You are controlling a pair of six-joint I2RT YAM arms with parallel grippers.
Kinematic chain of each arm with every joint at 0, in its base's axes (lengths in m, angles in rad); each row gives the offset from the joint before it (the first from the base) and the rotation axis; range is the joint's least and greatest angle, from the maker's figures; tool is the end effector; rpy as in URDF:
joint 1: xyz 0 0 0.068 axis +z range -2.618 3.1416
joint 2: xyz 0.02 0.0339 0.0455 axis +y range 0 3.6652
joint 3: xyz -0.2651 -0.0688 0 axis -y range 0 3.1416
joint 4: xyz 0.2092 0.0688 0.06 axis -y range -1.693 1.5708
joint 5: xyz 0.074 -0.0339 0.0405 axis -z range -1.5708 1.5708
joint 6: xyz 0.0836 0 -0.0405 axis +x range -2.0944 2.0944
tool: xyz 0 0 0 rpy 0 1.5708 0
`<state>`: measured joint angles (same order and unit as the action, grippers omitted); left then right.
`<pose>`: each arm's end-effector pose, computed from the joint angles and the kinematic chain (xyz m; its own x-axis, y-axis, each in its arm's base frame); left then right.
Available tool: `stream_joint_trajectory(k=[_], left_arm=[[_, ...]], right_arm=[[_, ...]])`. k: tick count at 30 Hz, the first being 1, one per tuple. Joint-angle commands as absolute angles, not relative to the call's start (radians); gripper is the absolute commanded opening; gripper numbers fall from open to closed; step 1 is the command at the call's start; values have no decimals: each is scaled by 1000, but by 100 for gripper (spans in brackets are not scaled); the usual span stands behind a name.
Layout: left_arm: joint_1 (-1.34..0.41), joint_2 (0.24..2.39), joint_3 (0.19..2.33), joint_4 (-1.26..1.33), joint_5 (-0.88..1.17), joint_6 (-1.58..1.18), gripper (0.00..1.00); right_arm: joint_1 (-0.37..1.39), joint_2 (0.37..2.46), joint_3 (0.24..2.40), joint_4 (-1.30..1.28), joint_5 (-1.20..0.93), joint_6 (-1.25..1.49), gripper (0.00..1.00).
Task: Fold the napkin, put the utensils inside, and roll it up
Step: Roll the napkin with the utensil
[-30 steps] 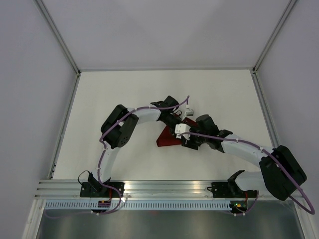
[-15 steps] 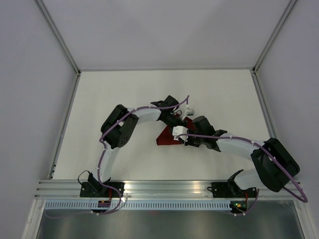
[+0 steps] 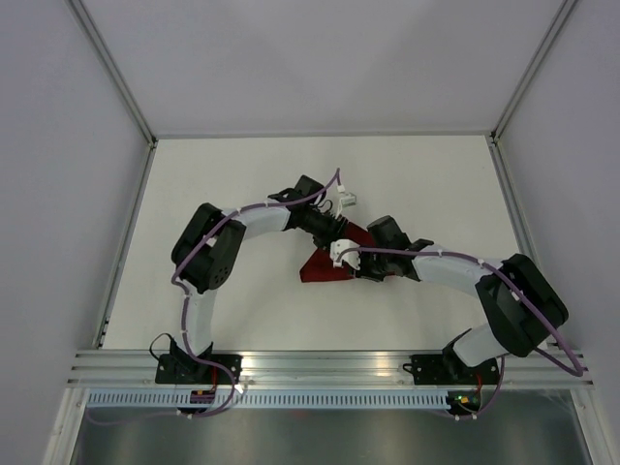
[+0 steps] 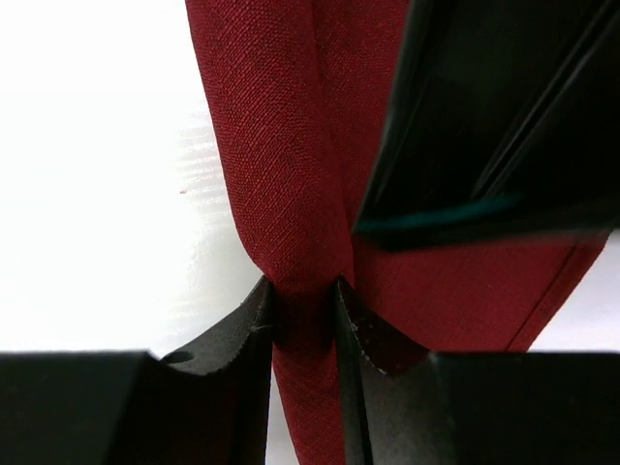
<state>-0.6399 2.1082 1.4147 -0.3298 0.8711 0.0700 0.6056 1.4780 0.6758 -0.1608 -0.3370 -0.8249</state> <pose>0.2999 -0.3030 0.1445 -0.6340 0.5281 -0.5650 0.7502 0.2424 -0.6152 0.2073 0.1772 0.1433 0.0506 -0.8081 -0.5869 -0.9657 0.1104 -0.2352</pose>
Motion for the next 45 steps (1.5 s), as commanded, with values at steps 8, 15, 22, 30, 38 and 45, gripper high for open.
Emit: stream_joint_trajectory(k=[8,15,22,30,38,45], left_arm=[[-512,1728,1059,170,573,-236,44],[-549,1539,820,357,407,-232,44],[-816,1454,606,575,71,-8,46],[-1035,1578,679,540,-84,294,63],[-1095,1729,769,541,-232,540,68],[-1086,1781,795,460,-147,569,69]], right_arm=[[502,1759,946,-666,-612,-959,21],[422,1997,1209,-988,-683,-1078,22],[387,2152,1362,-1077,-666,-1062,22],[380,2232,1437,-1126,-666,-1029,22],[379,2244,1456,-1124,-660,-1020,22],[370,2263,1463,-1131,-647,-1020,23]])
